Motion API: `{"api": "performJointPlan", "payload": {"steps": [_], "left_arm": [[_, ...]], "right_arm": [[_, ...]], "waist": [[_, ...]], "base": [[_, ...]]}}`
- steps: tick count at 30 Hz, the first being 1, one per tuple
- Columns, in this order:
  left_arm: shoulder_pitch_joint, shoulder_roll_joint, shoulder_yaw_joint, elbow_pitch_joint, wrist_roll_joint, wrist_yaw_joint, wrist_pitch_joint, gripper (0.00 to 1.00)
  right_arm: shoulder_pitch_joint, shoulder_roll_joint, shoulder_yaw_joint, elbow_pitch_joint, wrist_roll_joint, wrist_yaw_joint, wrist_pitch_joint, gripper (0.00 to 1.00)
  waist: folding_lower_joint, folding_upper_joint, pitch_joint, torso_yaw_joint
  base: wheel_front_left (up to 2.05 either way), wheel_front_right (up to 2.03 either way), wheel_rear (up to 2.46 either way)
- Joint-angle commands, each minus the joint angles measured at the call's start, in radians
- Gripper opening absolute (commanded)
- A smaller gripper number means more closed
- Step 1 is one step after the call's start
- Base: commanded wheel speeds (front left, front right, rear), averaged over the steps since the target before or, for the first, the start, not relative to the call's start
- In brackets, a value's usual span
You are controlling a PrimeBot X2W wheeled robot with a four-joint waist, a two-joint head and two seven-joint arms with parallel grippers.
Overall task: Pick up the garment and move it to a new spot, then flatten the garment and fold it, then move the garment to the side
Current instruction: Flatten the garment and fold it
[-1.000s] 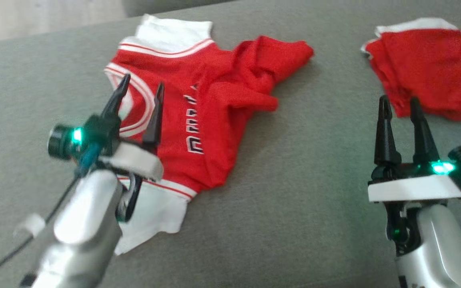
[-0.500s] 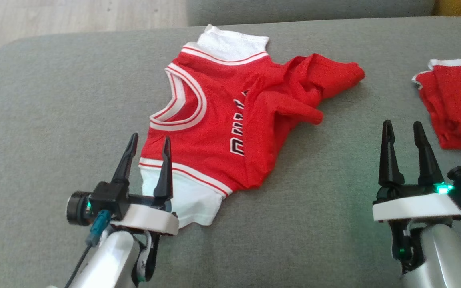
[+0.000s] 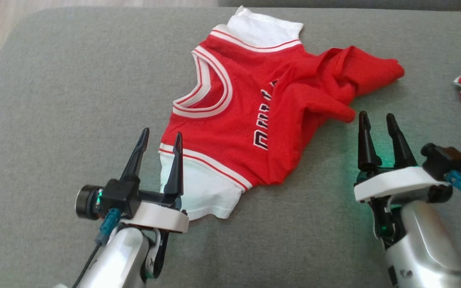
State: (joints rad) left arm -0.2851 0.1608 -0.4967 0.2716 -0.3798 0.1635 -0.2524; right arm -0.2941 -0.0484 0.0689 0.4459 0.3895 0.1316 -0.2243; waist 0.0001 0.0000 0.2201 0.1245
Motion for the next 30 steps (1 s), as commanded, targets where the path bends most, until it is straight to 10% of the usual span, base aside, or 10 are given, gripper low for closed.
{"api": "performJointPlan", "payload": {"steps": [1,18,19,21,30], "left_arm": [[-0.049,0.005,0.030,-0.030,0.012,-0.002,-0.009,1.00],[-0.065,-0.019,0.035,-0.022,0.036,-0.013,-0.009,1.00],[-0.065,-0.020,0.035,-0.021,0.037,-0.013,-0.009,1.00],[-0.067,-0.021,0.034,-0.017,0.038,-0.014,-0.009,1.00],[-0.058,-0.022,0.044,-0.008,0.036,-0.014,-0.009,1.00]], "right_arm": [[-0.031,-0.002,0.029,-0.011,-0.005,-0.001,-0.003,1.00],[-0.145,-0.002,0.099,0.193,-0.009,-0.001,-0.035,1.00],[-0.147,-0.002,0.102,0.195,-0.011,-0.001,-0.036,0.81],[-0.153,-0.002,0.107,0.192,-0.020,-0.001,-0.037,0.00],[-0.075,-0.002,-0.007,0.046,-0.084,-0.001,-0.037,0.00]], "waist": [[-0.0001,0.0000,0.011,0.013],[-0.0001,0.0000,0.038,0.046],[-0.0001,0.0000,0.039,0.045],[-0.0001,0.0000,0.040,0.042],[-0.0001,0.0000,0.007,0.000]], "base": [[0.00,0.00,0.00],[0.00,0.00,0.00],[0.00,0.00,0.00],[0.00,0.00,0.00],[0.00,0.00,0.00]]}}
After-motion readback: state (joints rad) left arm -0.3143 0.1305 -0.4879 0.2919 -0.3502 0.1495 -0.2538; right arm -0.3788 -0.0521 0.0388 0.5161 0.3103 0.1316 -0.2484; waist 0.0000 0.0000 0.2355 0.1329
